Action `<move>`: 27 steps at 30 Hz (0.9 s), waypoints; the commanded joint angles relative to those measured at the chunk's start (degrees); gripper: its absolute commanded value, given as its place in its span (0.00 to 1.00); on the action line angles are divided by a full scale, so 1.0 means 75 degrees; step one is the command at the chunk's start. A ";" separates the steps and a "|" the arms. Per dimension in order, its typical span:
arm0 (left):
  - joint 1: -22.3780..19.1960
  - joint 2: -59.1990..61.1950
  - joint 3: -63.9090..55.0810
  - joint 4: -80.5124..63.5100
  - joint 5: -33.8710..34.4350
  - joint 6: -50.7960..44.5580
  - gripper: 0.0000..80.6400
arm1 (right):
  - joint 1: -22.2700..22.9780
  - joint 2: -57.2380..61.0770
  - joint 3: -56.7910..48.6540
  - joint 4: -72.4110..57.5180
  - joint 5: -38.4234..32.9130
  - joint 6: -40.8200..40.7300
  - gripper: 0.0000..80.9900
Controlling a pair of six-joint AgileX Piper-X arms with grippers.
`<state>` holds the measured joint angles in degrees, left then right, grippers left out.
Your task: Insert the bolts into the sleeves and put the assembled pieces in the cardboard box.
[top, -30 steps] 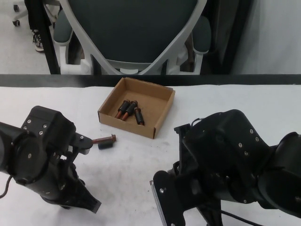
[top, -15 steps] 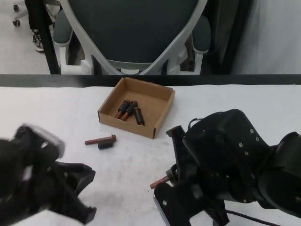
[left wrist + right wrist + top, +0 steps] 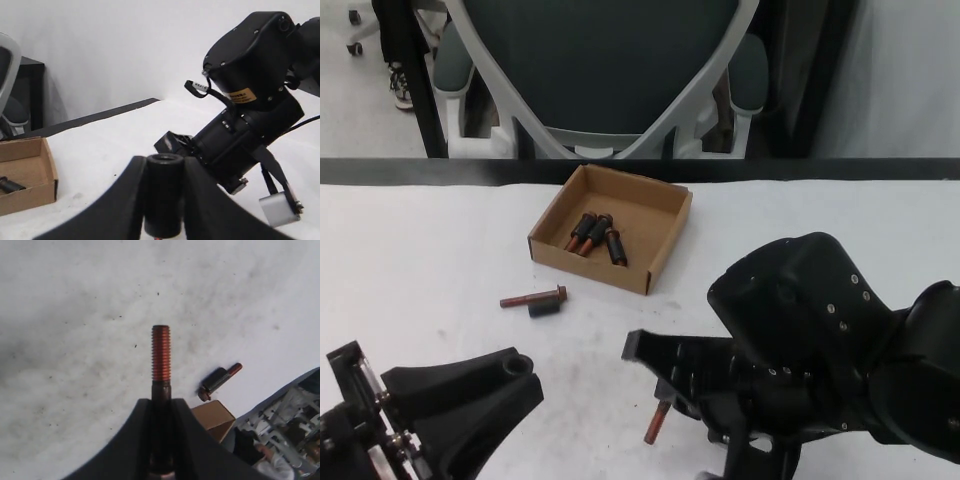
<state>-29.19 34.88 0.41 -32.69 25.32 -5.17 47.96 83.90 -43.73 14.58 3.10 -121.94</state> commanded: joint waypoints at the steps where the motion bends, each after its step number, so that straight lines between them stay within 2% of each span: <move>1: -0.0034 -0.0075 -0.0055 -0.0314 0.0179 -0.0002 0.01 | 0.0004 -0.0103 -0.0018 -0.0104 -0.0117 -0.1114 0.00; 8: -0.0034 -0.0075 -0.0055 -0.0362 0.0179 -0.0002 0.01 | 0.0004 -0.0103 -0.0018 -0.0400 -0.0065 -0.1189 0.00; 13: -0.0034 -0.0075 -0.0055 -0.0359 0.0179 0.0028 0.01 | 0.0004 -0.0103 -0.0018 -0.0496 -0.0065 -0.0553 0.00; 15: -0.0034 -0.0075 -0.0055 -0.0359 0.0179 0.0073 0.01 | 0.0004 -0.0103 -0.0018 -0.0494 -0.0094 -0.0194 0.03; 18: -0.0034 -0.0075 -0.0055 -0.0359 0.0179 0.0088 0.01 | 0.0004 -0.0103 -0.0018 -0.0494 -0.0113 0.0236 0.16; 24: -0.0034 -0.0075 -0.0055 -0.0359 0.0179 0.0088 0.01 | 0.0004 -0.0103 -0.0018 -0.0599 -0.0113 0.0961 0.62; 25: -0.0034 -0.0075 -0.0055 -0.0359 0.0179 0.0088 0.01 | 0.0004 -0.0103 -0.0018 -0.0707 -0.0077 0.1175 0.65; 27: -0.0034 -0.0075 -0.0055 -0.0359 0.0179 0.0088 0.01 | 0.0004 -0.0103 -0.0018 -0.0924 0.0153 0.1728 0.66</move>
<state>-29.19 34.88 0.55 -33.49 25.79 -5.17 47.96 83.90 -43.69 9.01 3.37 -113.30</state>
